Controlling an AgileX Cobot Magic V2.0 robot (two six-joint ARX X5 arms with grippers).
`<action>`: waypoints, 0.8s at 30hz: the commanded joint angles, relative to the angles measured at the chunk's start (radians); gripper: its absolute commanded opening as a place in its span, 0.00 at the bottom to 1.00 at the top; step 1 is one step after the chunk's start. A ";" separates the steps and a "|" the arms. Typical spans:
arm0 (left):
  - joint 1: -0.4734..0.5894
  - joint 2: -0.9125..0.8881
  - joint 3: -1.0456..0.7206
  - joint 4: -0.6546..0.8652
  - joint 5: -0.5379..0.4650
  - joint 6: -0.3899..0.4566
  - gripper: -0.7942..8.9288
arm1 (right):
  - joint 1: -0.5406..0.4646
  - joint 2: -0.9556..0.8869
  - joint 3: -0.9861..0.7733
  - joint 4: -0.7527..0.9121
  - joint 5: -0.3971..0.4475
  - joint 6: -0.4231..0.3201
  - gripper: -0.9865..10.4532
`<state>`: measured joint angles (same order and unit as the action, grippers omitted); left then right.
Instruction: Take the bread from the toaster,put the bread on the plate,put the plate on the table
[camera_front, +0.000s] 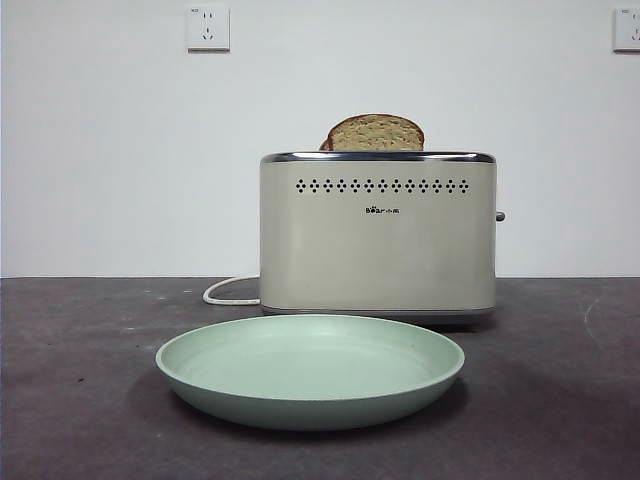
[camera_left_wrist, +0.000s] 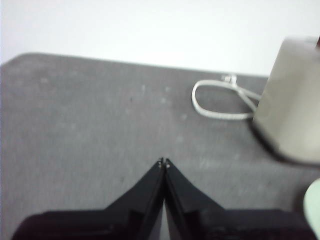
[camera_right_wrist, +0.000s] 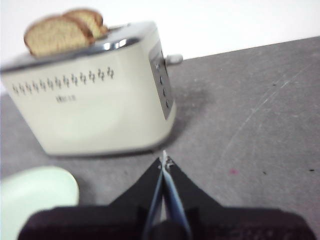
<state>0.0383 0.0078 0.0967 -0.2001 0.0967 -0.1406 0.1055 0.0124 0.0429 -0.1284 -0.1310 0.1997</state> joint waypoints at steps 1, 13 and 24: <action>0.003 0.010 0.075 -0.020 0.029 -0.020 0.08 | 0.003 0.023 0.053 0.012 -0.004 0.093 0.08; 0.003 0.237 0.419 -0.192 0.300 -0.090 0.08 | 0.003 0.341 0.440 -0.245 -0.168 0.013 0.08; 0.002 0.441 0.678 -0.436 0.554 -0.003 0.08 | 0.003 0.620 0.842 -0.666 -0.404 -0.232 0.08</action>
<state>0.0383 0.4519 0.7685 -0.6369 0.6415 -0.1669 0.1055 0.6296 0.8692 -0.7807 -0.5259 0.0307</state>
